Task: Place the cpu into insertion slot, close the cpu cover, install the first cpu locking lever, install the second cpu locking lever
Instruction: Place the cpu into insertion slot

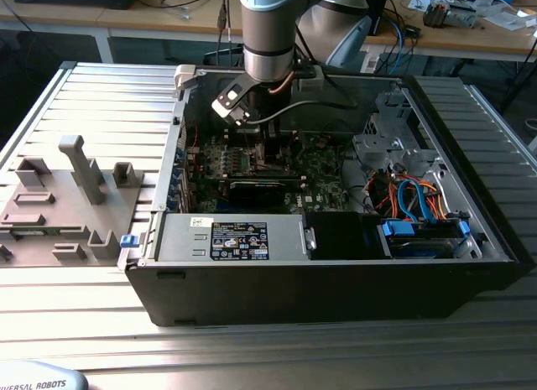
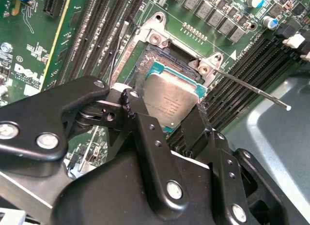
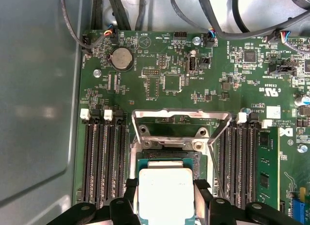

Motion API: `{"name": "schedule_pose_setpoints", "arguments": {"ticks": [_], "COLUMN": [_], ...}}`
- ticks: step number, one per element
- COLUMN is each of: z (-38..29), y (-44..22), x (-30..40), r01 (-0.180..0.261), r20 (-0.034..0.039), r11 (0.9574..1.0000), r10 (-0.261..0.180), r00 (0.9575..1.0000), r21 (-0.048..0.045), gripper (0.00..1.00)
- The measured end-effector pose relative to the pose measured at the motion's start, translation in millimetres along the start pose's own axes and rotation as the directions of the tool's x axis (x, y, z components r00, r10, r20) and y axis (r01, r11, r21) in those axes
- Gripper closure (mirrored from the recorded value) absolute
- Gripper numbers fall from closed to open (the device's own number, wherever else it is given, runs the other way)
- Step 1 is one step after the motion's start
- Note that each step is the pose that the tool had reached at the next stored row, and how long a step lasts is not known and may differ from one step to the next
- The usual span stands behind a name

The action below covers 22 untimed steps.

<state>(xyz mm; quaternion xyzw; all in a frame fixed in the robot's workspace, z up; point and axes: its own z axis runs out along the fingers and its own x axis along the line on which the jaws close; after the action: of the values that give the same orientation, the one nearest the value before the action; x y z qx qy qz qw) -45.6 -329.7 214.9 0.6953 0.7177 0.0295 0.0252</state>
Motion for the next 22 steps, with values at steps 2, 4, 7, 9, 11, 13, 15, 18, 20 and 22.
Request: {"name": "schedule_pose_setpoints", "arguments": {"ticks": [2,4,7,9,11,13,15,18,20,22], "z": [0.3,0.7,1.6,3.2,4.4,5.6,7.3,9.1,9.7,10.0], "y": [-0.1,-0.6,-1.1,-1.3,-1.4,-1.5,-1.6,-1.8,-1.9,-1.9], "x": [0.1,0.2,0.9,1.1,1.2,1.5,1.6,1.6,1.2,0.9], "r01": [0.000,0.000,0.000,0.000,0.000,0.000,0.000,-0.005,-0.015,-0.024], "r20": [0.0000,0.0000,0.0000,0.0000,-0.0001,0.0000,0.0001,0.0029,0.0083,0.0124], "r11": [1.0000,1.0000,1.0000,1.0000,1.0000,1.0000,1.0000,1.0000,0.9999,0.9997], "r10": [0.000,0.000,0.000,0.000,0.000,0.000,0.000,0.005,0.015,0.024], "r00": [1.0000,1.0000,1.0000,1.0000,1.0000,1.0000,1.0000,1.0000,0.9998,0.9996], "r21": [0.0000,0.0000,0.0000,-0.0001,0.0000,0.0000,0.0000,0.0001,0.0002,0.0001], "gripper": [0.46,0.46,0.46,0.46,0.46,0.46,0.46,0.46,0.46,0.46]}}
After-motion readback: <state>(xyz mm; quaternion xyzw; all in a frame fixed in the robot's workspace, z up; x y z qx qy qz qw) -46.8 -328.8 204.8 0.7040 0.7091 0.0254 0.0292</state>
